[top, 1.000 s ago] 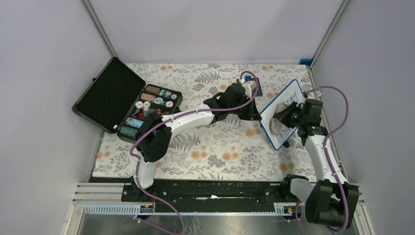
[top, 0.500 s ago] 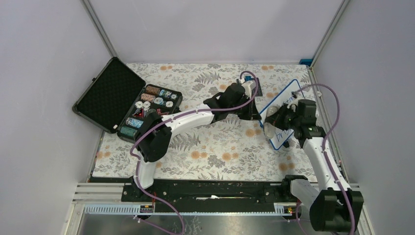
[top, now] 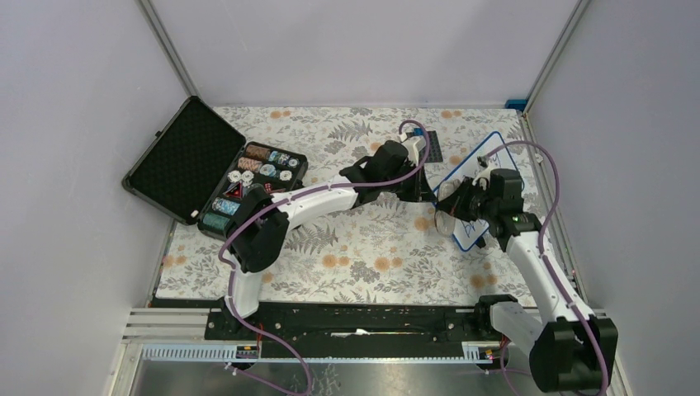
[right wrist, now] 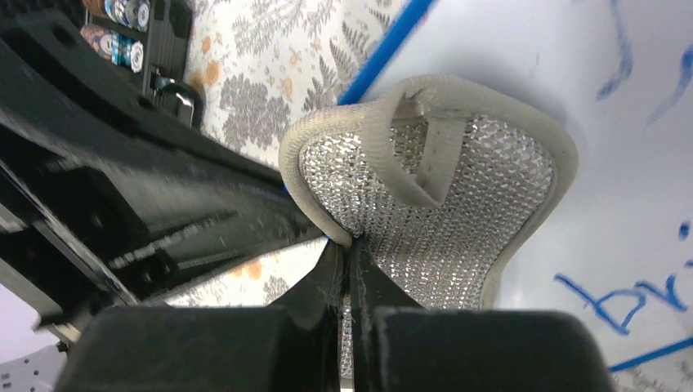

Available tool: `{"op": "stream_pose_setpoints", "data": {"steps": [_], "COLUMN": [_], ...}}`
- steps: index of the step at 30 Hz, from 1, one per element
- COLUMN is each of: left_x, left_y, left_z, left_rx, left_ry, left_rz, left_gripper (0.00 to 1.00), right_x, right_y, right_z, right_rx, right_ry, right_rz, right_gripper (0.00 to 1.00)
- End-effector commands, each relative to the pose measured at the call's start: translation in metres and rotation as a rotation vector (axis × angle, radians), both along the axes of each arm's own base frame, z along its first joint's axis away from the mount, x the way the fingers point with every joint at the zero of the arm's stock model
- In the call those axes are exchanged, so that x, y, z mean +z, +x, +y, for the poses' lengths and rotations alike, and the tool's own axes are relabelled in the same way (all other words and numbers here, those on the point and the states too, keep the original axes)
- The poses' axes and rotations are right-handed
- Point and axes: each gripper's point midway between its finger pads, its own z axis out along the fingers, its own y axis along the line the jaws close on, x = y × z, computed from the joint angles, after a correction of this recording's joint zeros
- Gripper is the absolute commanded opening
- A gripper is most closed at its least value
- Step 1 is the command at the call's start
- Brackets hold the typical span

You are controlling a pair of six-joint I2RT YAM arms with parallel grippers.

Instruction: Erase the whiteboard

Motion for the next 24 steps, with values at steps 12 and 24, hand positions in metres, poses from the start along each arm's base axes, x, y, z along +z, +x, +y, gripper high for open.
{"op": "stream_pose_setpoints", "data": {"steps": [12, 24], "left_x": [0.028, 0.02], "left_y": [-0.033, -0.03], "left_z": [-0.022, -0.018], "left_rx": [-0.11, -0.086], "left_ry": [-0.149, -0.114], "left_rz": [-0.031, -0.03], "left_gripper": [0.0, 0.0], "right_x": [-0.01, 0.082], "right_y": [-0.018, 0.023], "right_z": [-0.042, 0.021], "right_rx": [-0.268, 0.073], "right_ry": [-0.149, 0.058], "right_rz": [0.077, -0.183], "right_gripper": [0.0, 0.0]}}
